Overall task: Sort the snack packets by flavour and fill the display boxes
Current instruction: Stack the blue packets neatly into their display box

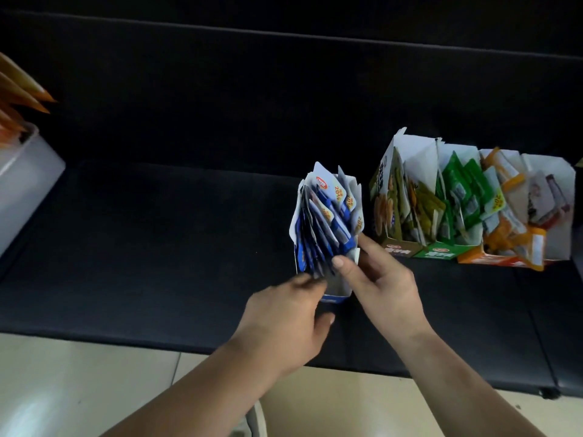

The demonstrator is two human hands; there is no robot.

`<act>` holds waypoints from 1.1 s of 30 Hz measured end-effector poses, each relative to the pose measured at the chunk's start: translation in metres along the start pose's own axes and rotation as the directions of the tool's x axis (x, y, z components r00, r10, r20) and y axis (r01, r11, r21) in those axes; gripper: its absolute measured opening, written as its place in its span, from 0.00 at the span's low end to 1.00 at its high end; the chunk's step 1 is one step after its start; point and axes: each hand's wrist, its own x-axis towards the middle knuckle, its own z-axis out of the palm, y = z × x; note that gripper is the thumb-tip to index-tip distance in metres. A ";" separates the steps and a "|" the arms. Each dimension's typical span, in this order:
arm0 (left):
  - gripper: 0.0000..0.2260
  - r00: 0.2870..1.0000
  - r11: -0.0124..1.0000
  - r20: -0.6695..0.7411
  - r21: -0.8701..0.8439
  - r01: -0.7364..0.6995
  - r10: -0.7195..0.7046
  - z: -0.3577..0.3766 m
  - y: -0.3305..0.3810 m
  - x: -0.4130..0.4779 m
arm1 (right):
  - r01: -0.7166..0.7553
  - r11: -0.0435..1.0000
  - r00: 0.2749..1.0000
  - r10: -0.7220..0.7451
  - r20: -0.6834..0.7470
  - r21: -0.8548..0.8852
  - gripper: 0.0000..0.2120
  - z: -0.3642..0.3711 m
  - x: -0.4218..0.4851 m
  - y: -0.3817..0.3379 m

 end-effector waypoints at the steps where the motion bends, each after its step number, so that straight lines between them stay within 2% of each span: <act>1: 0.18 1.000 1.000 0.004 0.004 0.009 -0.009 -0.002 0.002 0.000 | 0.002 1.000 1.000 -0.002 -0.006 -0.003 0.24 0.000 0.000 0.001; 6: 0.22 0.998 0.999 0.046 0.021 0.046 -0.047 -0.007 0.009 0.005 | -0.015 0.999 0.999 0.013 -0.031 -0.052 0.25 0.005 0.000 0.006; 9: 0.26 0.989 0.982 0.095 -0.143 0.124 -0.111 -0.006 0.012 0.011 | -0.021 0.998 0.999 0.018 -0.046 -0.061 0.25 0.008 0.001 0.008; 10: 0.27 0.987 0.980 0.100 -0.148 0.136 -0.122 -0.007 0.012 0.010 | -0.021 0.998 0.999 0.018 -0.043 -0.060 0.25 0.008 0.001 0.009; 12: 0.26 0.988 0.989 0.083 -0.059 0.136 -0.131 -0.006 0.011 0.005 | -0.026 0.998 0.999 0.024 -0.030 -0.051 0.24 0.007 0.002 0.009; 14: 0.21 0.992 0.989 0.049 0.099 0.114 -0.119 -0.007 0.015 0.002 | -0.031 0.998 0.999 0.030 -0.016 -0.049 0.24 0.007 0.003 0.009; 16: 0.16 0.992 0.984 0.014 0.123 0.125 -0.128 -0.008 0.017 0.007 | -0.028 0.998 1.000 0.028 -0.006 -0.054 0.24 0.007 0.004 0.009; 18: 0.16 0.985 0.986 0.042 -0.011 0.165 -0.164 -0.009 0.016 0.012 | -0.026 0.999 1.000 0.025 -0.009 -0.047 0.23 0.006 0.003 0.009; 20: 0.22 0.982 0.976 0.117 -0.144 0.166 -0.149 -0.010 0.012 0.014 | -0.015 0.999 1.000 0.015 -0.002 -0.051 0.20 0.006 0.002 0.009; 22: 0.30 0.970 0.967 0.208 -0.197 0.164 -0.122 -0.010 0.007 0.015 | -0.013 0.998 1.000 0.013 0.006 -0.061 0.19 0.006 0.001 0.008; 23: 0.31 0.969 0.961 0.222 -0.225 0.164 -0.113 -0.011 0.004 0.014 | -0.017 0.998 1.000 0.017 0.007 -0.066 0.18 0.006 0.001 0.008; 25: 0.22 0.994 0.963 0.095 -0.258 0.081 -0.059 -0.010 0.001 0.014 | -0.025 0.997 1.000 0.025 0.005 -0.068 0.17 0.005 0.001 0.006; 27: 0.10 0.989 0.964 -0.148 -0.265 -0.020 -0.021 -0.010 -0.002 0.009 | -0.037 0.996 0.999 0.037 -0.001 -0.075 0.16 0.003 0.000 0.005; 29: 0.02 0.929 0.926 -0.346 -0.378 -0.010 -0.131 -0.013 -0.008 0.005 | -0.059 0.993 0.998 0.059 -0.004 -0.103 0.16 0.002 -0.001 0.004; 31: 0.04 0.870 0.871 -0.403 -0.488 0.059 -0.285 -0.019 -0.014 0.009 | -0.076 0.986 0.997 0.074 -0.020 -0.148 0.18 0.004 -0.001 0.002; 33: 0.03 0.870 0.840 -0.369 -0.535 0.088 -0.326 -0.025 -0.019 0.015 | -0.065 0.983 0.997 0.059 -0.041 -0.172 0.23 0.007 -0.001 -0.003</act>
